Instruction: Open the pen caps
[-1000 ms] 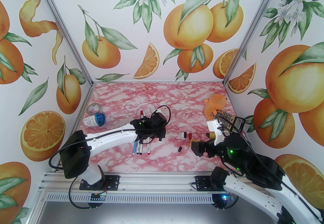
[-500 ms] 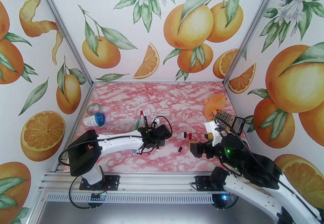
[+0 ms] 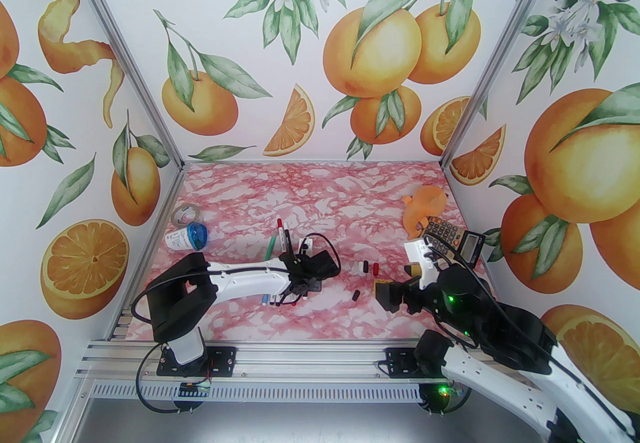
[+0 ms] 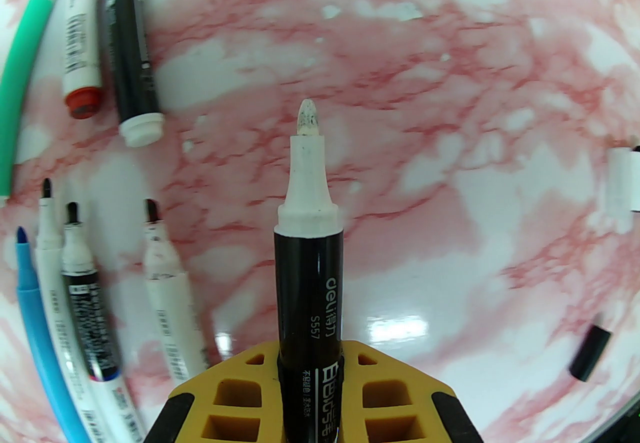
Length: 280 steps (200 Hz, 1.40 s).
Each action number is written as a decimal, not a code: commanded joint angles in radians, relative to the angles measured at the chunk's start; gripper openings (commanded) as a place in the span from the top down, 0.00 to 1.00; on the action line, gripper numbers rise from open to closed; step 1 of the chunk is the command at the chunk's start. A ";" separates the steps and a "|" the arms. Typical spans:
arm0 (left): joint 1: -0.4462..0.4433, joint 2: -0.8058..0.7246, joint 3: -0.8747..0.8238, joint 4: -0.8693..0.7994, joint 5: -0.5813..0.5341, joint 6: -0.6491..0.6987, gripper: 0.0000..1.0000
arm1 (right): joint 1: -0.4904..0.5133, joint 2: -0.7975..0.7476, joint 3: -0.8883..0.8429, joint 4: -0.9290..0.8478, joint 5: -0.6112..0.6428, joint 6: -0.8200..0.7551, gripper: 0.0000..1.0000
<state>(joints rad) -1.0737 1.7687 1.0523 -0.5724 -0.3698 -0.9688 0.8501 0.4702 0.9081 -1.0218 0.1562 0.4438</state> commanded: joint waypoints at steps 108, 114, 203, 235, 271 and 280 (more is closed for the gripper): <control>0.012 0.055 0.012 -0.107 -0.075 -0.008 0.88 | 0.003 -0.009 -0.008 -0.009 -0.003 -0.004 0.00; 0.012 0.057 0.014 -0.109 -0.076 -0.008 0.87 | 0.002 -0.009 -0.008 -0.009 -0.003 -0.004 0.00; 0.011 0.045 0.024 -0.136 -0.093 0.007 0.71 | 0.002 -0.007 -0.008 -0.009 -0.005 -0.004 0.00; 0.010 0.006 0.040 -0.163 -0.115 0.022 0.71 | 0.002 -0.006 -0.008 -0.006 -0.006 -0.004 0.00; 0.019 -0.073 0.083 -0.189 -0.142 0.117 0.70 | 0.003 0.000 -0.010 -0.003 -0.013 -0.007 0.00; 0.032 -0.092 0.086 -0.177 -0.127 0.158 0.70 | 0.002 0.001 -0.012 -0.002 -0.014 -0.007 0.00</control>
<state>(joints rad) -1.0649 1.7638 1.0836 -0.7185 -0.4679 -0.8860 0.8501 0.4702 0.9081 -1.0218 0.1562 0.4438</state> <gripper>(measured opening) 0.300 0.997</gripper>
